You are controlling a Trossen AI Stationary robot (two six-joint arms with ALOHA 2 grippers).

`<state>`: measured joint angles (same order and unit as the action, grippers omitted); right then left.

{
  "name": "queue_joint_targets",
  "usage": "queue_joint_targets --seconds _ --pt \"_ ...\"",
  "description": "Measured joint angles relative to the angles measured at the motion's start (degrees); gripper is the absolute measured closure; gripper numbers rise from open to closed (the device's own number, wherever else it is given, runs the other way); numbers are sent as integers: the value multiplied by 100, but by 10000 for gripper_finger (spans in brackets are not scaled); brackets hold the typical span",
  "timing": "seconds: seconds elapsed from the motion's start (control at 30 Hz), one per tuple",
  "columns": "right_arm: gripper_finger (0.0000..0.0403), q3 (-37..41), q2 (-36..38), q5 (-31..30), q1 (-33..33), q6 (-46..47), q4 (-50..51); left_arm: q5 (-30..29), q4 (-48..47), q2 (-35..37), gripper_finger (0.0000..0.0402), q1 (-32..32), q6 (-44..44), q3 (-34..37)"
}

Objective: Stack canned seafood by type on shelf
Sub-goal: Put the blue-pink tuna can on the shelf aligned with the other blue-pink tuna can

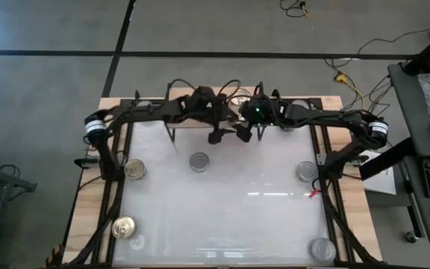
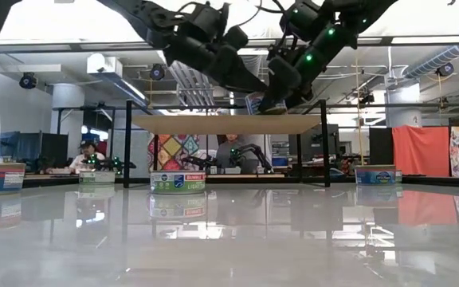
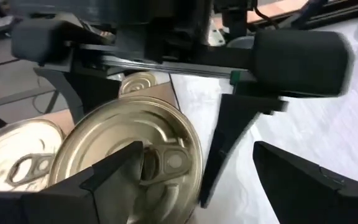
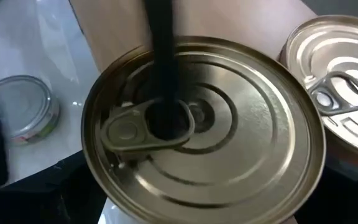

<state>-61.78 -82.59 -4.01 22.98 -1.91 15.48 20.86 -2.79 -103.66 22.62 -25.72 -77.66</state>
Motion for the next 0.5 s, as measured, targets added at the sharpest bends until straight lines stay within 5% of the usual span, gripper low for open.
queue_joint_targets --seconds 0.5 --pt "5 -238 22 -2 -2 -289 608 141 -269 -218 112 131 -124 -212"
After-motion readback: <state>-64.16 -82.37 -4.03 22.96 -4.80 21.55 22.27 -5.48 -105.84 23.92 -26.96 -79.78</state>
